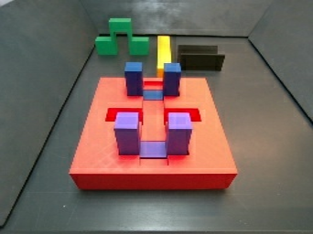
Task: Pick up the yellow object. Move up. Move to above the board. Insert the yellow object.
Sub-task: Pick up the yellow object.
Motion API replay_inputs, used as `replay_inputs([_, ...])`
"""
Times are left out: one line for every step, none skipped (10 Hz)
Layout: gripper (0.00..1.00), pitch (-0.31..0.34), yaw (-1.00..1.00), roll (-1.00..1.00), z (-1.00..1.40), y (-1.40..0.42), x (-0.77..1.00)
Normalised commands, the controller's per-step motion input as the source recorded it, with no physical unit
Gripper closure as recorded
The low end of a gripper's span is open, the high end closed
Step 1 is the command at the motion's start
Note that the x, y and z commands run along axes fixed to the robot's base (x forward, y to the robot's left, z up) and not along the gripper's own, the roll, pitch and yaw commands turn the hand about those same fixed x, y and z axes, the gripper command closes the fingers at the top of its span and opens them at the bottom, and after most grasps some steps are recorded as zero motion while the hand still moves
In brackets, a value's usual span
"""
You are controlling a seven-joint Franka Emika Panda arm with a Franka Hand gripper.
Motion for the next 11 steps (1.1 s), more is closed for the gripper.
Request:
replay_inputs([0.0, 0.0, 0.0, 0.0, 0.0, 0.02, 0.0])
replay_inputs([0.0, 0.0, 0.0, 0.03, -0.07, 0.06, 0.0])
replay_inputs([0.0, 0.0, 0.0, 0.0, -0.05, 0.0, 0.08])
replay_inputs([0.0, 0.0, 0.0, 0.0, -0.07, 0.0, 0.15])
replay_inputs([0.0, 0.0, 0.0, 0.0, -0.06, -0.06, 0.52])
replay_inputs([0.0, 0.01, 0.0, 0.0, -0.11, -0.21, 0.67])
replay_inputs([0.0, 0.03, 0.0, 0.0, -0.19, -0.24, 0.72])
replay_inputs([0.0, 0.013, 0.0, 0.0, -0.24, -0.25, 0.73])
replay_inputs([0.0, 0.0, 0.0, 0.0, -0.38, -0.23, 0.6])
replay_inputs([0.0, -0.027, 0.0, 0.0, -0.53, -0.24, 0.46])
replay_inputs([0.0, -0.023, -0.03, 0.01, -0.71, -0.15, 0.26])
